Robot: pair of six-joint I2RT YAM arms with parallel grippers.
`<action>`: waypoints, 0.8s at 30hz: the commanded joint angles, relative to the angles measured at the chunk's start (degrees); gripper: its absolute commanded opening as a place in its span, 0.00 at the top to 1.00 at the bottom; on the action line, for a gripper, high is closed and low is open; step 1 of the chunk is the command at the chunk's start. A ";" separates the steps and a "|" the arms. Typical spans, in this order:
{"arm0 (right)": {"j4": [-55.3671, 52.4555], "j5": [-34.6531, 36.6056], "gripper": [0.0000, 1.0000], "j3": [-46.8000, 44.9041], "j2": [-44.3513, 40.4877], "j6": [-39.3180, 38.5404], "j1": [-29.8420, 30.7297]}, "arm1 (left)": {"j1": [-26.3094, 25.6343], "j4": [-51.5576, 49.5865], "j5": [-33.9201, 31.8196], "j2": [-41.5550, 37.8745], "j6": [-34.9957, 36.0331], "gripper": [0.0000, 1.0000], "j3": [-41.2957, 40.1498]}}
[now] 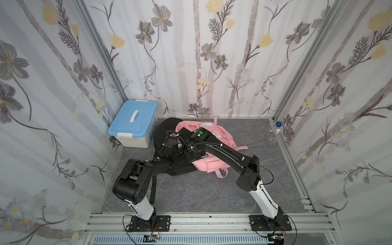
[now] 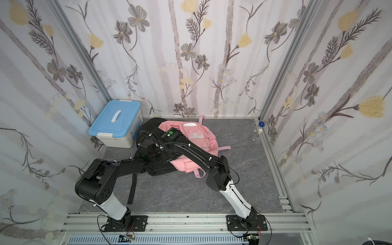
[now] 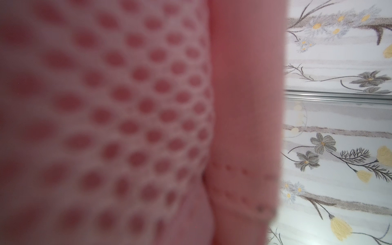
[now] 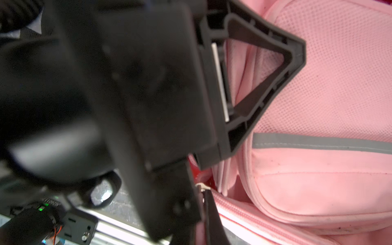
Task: Zip up the backpack
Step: Zip the zipper on the backpack.
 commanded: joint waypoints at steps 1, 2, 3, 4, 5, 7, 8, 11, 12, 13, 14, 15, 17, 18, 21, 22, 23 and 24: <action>26.07 1.05 1.00 -3.88 -1.99 3.69 -0.09 | -0.30 2.19 2.65 -0.20 -1.58 1.00 0.06; 27.07 -0.61 1.00 -3.78 -1.60 3.73 -0.03 | -0.29 1.93 2.65 -0.22 -1.44 1.00 0.18; 27.42 -2.44 1.00 -3.24 -0.89 4.02 0.00 | -0.30 1.90 2.65 -0.35 -1.39 1.00 0.20; 28.41 -4.90 1.00 -3.47 -0.41 4.42 -0.09 | -0.21 1.70 2.57 -0.47 -1.32 1.00 0.16; 29.05 -6.67 1.00 -3.78 -0.08 4.97 -0.17 | -0.22 1.53 2.48 -0.58 -1.22 1.00 0.16; 29.88 -8.17 1.00 -4.91 -0.20 4.88 -0.43 | -0.26 1.50 2.41 -0.72 -1.20 1.00 0.19; 29.18 -8.05 1.00 -5.19 -0.66 4.30 -0.61 | -0.23 1.18 2.39 -0.81 -1.18 1.00 0.28; 27.63 -7.99 1.00 -8.36 -4.14 0.95 -1.87 | -0.12 -2.39 2.39 -2.39 0.02 0.64 1.43; 27.62 -8.55 1.00 -10.62 -6.04 -0.10 -2.62 | -0.12 -4.81 2.26 -3.35 0.92 0.44 2.05; 28.03 -10.05 1.00 -13.13 -8.16 -1.14 -3.61 | -0.11 -7.11 1.82 -4.41 1.97 0.33 2.64; 28.02 -11.18 1.00 -15.35 -9.89 -1.81 -4.56 | -0.04 -9.04 1.53 -5.28 2.96 0.27 3.13; 27.68 -12.51 1.00 -17.83 -11.86 -2.48 -5.72 | -0.04 -11.24 1.36 -6.21 4.14 0.22 4.01; 28.10 -14.86 1.00 -23.41 -16.07 -4.24 -8.18 | 0.21 -15.03 0.61 -7.93 5.67 0.13 5.18; 28.09 -16.20 1.00 -25.98 -17.99 -5.18 -9.26 | 0.47 -16.69 0.33 -8.68 6.39 0.06 5.75; 26.54 -20.42 1.00 -31.05 -21.81 -7.33 -11.60 | 1.29 -23.04 -0.17 -10.45 8.72 0.00 7.66; 25.82 -21.44 1.00 -32.21 -22.75 -8.10 -12.14 | 1.77 -24.32 -0.16 -10.83 9.31 0.00 8.17; 25.33 -22.17 1.00 -33.18 -23.58 -8.70 -12.57 | 2.12 -25.20 -0.32 -11.13 9.63 0.00 8.24; 25.01 -23.39 1.00 -34.31 -24.49 -9.43 -13.03 | 2.54 -25.87 -0.33 -11.30 9.96 0.00 8.35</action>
